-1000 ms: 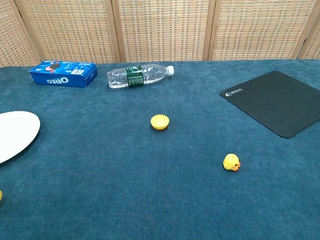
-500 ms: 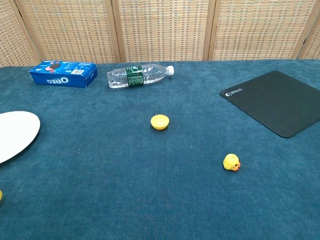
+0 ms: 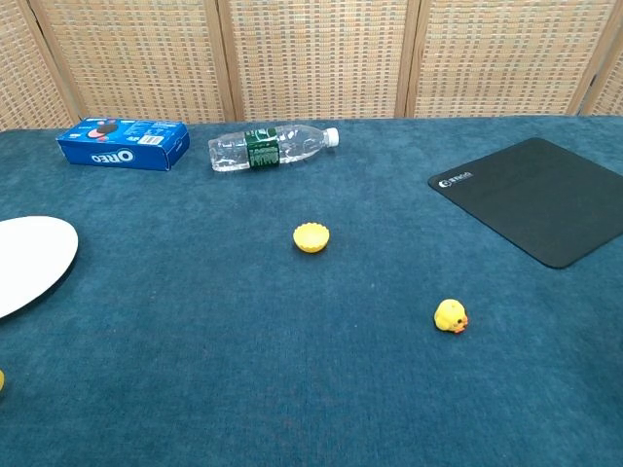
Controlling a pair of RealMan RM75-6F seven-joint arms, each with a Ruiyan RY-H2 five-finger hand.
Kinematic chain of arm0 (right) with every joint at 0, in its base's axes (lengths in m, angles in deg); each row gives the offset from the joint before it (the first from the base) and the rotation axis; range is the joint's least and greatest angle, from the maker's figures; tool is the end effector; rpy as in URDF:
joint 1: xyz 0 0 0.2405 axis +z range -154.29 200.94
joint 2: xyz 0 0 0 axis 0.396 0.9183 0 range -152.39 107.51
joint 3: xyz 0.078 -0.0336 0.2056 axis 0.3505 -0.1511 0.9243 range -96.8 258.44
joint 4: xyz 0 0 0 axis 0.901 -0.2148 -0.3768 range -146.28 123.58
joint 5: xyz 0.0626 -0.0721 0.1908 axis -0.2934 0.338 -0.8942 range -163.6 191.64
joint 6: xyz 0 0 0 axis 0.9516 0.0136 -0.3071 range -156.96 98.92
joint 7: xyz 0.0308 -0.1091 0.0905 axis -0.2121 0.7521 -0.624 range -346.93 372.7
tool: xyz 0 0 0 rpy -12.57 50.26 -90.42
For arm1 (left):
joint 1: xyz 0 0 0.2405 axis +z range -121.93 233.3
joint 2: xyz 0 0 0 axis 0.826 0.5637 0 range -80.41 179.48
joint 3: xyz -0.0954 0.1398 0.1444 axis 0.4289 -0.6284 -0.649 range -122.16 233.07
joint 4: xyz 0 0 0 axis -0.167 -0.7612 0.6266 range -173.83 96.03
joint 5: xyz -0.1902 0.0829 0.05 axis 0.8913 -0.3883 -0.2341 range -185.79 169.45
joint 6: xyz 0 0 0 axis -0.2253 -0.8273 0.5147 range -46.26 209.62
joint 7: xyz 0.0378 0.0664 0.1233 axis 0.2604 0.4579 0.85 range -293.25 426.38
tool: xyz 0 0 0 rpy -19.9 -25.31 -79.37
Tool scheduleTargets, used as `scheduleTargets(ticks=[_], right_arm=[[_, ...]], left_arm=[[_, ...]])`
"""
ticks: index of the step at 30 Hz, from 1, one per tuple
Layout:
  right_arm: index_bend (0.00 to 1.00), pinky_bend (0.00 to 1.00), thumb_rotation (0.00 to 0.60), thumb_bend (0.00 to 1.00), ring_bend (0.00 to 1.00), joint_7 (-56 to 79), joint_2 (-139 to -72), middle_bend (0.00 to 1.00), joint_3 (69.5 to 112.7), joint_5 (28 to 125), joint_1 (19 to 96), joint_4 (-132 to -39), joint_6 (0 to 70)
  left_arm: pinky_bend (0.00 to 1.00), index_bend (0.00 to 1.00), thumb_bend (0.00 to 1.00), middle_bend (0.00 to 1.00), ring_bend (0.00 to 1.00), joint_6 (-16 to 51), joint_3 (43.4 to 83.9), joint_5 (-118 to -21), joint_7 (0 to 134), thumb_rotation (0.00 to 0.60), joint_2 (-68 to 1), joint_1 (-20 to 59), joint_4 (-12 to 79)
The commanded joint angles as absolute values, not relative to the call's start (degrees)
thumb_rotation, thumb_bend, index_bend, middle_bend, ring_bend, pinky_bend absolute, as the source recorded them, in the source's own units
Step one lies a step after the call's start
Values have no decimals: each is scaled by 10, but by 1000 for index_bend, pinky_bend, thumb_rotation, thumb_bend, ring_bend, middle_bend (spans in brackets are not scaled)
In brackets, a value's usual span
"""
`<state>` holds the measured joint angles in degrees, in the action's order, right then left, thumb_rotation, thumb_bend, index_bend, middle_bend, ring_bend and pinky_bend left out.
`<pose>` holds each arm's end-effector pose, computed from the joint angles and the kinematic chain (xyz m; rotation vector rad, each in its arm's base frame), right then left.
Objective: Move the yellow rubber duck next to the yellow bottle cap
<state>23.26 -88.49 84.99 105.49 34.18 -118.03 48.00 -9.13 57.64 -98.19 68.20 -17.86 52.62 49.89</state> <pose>-0.1926 -0.1978 0.0964 1.6114 -0.9266 1.0622 -0.2799 0.1682 0.1379 -1.3847 -0.8038 -0.9488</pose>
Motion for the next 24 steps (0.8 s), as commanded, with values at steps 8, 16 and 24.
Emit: scheduleTargets(ticks=[8, 16, 24], right_arm=[[339, 0, 600, 89, 0, 407, -968, 0, 870, 959, 410, -1236, 386], [352, 0, 600, 174, 0, 476, -1018, 0, 895, 869, 449, -1243, 361], [365, 0, 600, 254, 0, 539, -1064, 0, 896, 812, 480, -1218, 357]], left_arm=[[0, 0, 156, 0, 0, -90, 578, -978, 675, 600, -178, 525, 497], [0, 0, 157, 0, 0, -89, 575, -985, 678, 600, -179, 524, 499], [0, 0, 155, 0, 0, -90, 575, -985, 671, 600, -177, 524, 498]])
